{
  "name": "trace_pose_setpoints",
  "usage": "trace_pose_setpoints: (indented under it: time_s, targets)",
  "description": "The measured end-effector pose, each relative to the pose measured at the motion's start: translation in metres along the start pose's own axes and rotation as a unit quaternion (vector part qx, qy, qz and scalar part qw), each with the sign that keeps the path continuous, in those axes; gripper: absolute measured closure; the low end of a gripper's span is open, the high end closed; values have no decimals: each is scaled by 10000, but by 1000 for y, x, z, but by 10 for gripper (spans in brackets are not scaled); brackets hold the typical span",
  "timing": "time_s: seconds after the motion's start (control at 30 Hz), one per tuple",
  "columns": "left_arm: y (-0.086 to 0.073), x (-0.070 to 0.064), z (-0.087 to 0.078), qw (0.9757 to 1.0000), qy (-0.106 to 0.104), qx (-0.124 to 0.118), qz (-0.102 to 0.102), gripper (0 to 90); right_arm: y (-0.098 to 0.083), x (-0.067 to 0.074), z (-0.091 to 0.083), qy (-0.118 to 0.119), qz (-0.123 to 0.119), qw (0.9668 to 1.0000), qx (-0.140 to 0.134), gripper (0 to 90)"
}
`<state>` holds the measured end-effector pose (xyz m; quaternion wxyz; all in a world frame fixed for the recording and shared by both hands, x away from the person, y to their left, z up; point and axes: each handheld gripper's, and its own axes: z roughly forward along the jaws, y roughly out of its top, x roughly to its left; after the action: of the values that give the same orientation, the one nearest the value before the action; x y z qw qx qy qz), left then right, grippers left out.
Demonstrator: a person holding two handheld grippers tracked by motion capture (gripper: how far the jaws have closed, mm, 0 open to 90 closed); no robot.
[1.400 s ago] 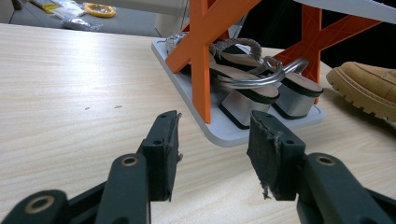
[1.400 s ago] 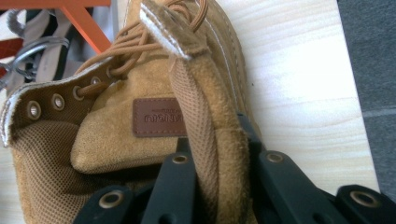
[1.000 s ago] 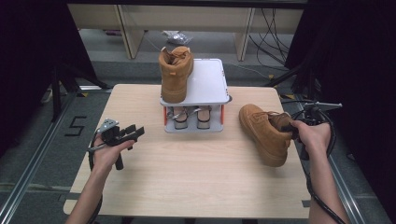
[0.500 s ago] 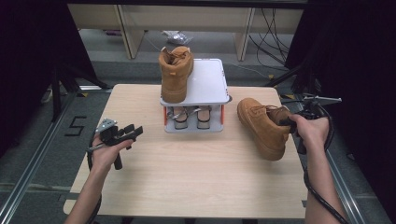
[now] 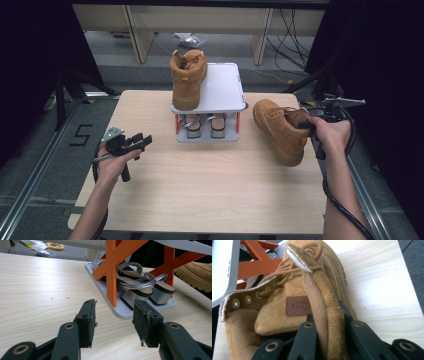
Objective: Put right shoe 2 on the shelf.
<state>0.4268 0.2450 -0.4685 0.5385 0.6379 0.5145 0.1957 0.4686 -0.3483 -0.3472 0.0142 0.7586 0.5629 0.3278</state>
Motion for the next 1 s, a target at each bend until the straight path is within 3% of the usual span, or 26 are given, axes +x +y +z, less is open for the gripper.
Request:
trace_pose_setpoints:
  time_s: [0.03, 0.07, 0.47, 0.57, 0.77, 0.8, 0.83, 0.87, 0.9, 0.93, 0.97, 1.0]
  targets:
    - [0, 0, 0, 10000, -7, -2, -2, 523, 1, 0, -1, -13, -44, 10000, 70, 825]
    - [0, 0, 0, 10000, -12, -2, -10, 523, 1, 2, -1, -34, 132, 9999, 42, 825]
    - [0, 2, 0, 10000, 1, -15, -30, 524, 7, 5, -2, 57, 16, 10000, -49, 825]
    - [0, 2, 0, 10000, -1, -17, -29, 524, 9, 9, -3, -4, 93, 9999, -77, 825]
    - [0, 3, -1, 10000, 9, -12, -30, 524, 14, 14, -8, 63, 99, 9999, -106, 825]
    - [0, 3, -1, 10000, 10, -8, -24, 524, 15, 14, -7, 197, 115, 9995, -208, 825]
    - [0, 3, -1, 10000, 12, -8, -27, 524, 16, 16, -9, 34, 124, 9998, -130, 825]
    - [0, 3, -1, 10000, 14, -8, -22, 524, 16, 16, -8, 186, 140, 9995, -220, 825]
    - [0, 3, -1, 10000, 12, -8, -24, 524, 17, 18, -10, -4, 87, 9998, -175, 824]
    - [0, 3, -1, 10000, 13, -7, -27, 524, 18, 18, -9, 177, 90, 9995, -252, 824]
    - [0, 3, -1, 10000, 13, -8, -24, 524, 18, 20, -10, 49, 127, 9997, -199, 823]
    - [0, 3, -1, 10000, 11, -3, -28, 524, 19, 20, -9, 275, 159, 9992, -237, 824]
